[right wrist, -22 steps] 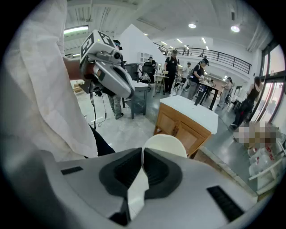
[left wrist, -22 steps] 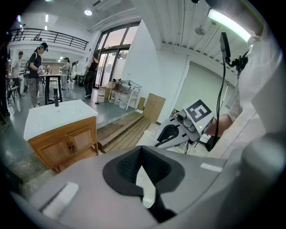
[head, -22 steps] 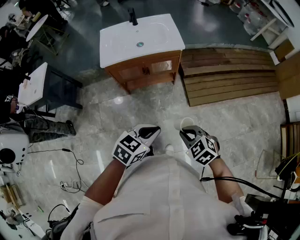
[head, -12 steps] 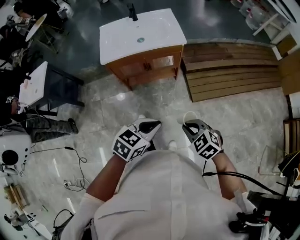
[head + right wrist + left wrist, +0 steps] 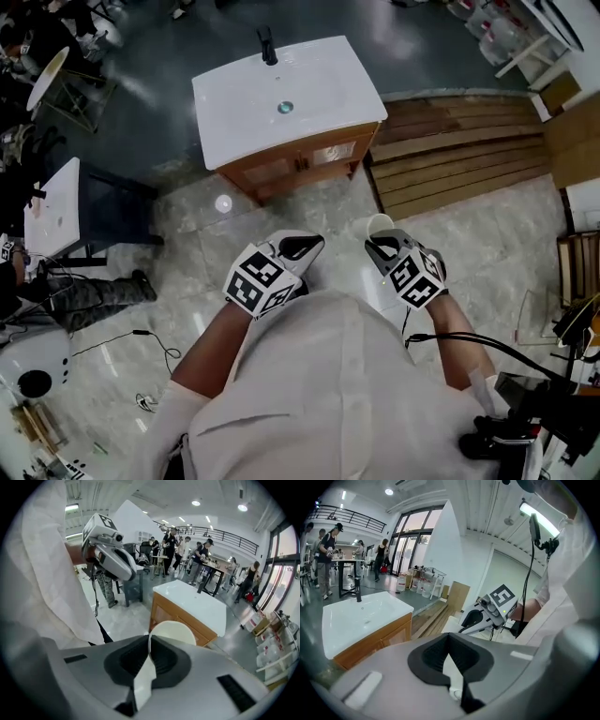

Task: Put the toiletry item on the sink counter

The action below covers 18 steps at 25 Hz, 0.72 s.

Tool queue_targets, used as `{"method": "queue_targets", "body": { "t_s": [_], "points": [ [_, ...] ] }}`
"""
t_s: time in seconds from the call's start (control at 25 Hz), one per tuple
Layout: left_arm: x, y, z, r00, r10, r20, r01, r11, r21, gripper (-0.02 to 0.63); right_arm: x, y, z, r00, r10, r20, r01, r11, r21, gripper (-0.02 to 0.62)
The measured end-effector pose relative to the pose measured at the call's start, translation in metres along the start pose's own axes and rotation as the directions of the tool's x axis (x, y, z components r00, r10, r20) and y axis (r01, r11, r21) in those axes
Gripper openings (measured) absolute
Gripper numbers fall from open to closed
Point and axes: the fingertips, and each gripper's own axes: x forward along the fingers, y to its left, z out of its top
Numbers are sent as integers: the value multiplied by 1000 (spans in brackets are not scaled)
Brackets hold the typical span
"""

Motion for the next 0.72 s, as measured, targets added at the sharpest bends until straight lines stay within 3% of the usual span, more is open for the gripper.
{"method": "queue_targets", "body": {
  "t_s": [0.32, 0.72],
  "points": [
    [-46, 103, 10, 1000, -1, 10, 1, 1000, 2, 6, 66, -61, 82, 999, -40, -30, 38, 998, -42, 15],
    [-33, 188, 38, 999, 34, 37, -32, 998, -59, 6, 115, -163, 125, 998, -14, -68, 3, 986, -165, 15]
  ]
}}
